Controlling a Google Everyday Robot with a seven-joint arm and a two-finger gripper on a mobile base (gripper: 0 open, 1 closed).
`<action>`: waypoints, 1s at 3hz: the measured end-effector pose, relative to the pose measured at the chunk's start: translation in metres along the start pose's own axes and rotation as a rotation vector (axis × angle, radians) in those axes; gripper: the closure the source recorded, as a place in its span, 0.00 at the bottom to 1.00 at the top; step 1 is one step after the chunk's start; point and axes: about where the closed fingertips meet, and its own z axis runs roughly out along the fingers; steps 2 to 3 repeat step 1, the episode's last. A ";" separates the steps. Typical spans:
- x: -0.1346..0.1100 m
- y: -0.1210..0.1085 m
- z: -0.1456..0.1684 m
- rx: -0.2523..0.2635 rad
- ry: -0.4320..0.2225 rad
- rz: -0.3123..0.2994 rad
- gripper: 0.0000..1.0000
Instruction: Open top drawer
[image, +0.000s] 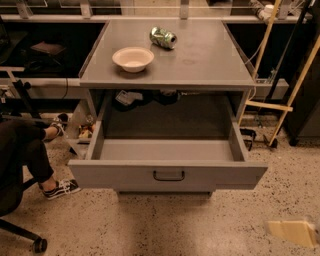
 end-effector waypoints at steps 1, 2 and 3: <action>0.009 -0.003 -0.007 -0.009 -0.005 0.096 0.00; 0.009 -0.003 -0.007 -0.009 -0.005 0.096 0.00; 0.009 -0.003 -0.007 -0.009 -0.005 0.096 0.00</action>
Offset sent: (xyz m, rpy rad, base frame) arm 0.0000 0.0000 0.0000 0.0000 0.0000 0.0000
